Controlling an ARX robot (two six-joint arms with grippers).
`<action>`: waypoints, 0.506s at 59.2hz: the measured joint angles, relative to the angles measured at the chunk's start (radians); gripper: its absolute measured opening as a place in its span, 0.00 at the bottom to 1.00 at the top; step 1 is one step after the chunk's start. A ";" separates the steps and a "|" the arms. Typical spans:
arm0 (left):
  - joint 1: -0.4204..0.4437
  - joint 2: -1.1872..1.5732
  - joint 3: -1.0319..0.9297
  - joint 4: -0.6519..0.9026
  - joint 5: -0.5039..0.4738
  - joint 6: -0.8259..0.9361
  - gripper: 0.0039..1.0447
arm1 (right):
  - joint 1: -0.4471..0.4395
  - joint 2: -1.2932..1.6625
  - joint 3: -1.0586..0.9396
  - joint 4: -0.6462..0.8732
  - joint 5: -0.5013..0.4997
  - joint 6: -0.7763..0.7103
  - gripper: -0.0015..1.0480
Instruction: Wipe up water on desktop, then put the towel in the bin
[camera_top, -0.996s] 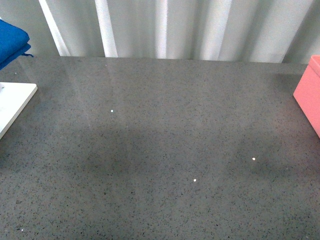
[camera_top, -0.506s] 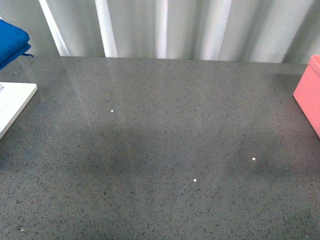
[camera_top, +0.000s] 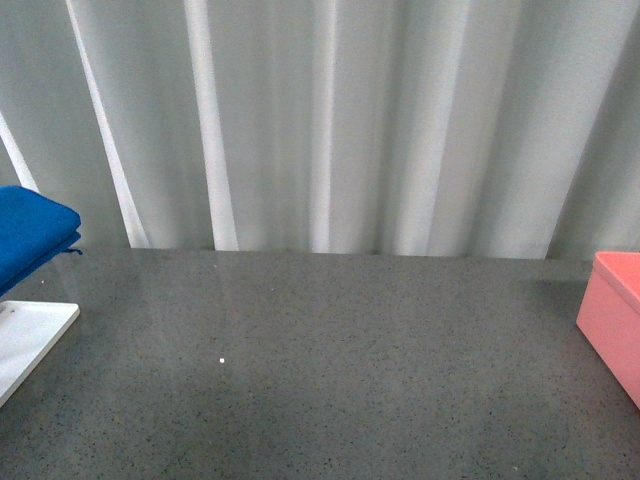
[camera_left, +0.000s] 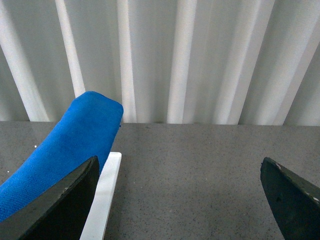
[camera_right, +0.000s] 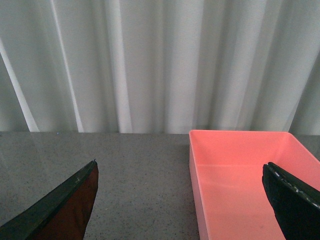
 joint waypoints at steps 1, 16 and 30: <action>0.000 0.000 0.000 0.000 0.000 0.000 0.94 | 0.000 0.000 0.000 0.000 0.000 0.000 0.93; 0.000 0.000 0.000 0.000 0.000 0.000 0.94 | 0.000 0.000 0.000 0.000 0.000 0.000 0.93; 0.005 0.016 0.008 -0.033 0.021 -0.028 0.94 | 0.000 0.000 0.000 0.000 0.000 0.000 0.93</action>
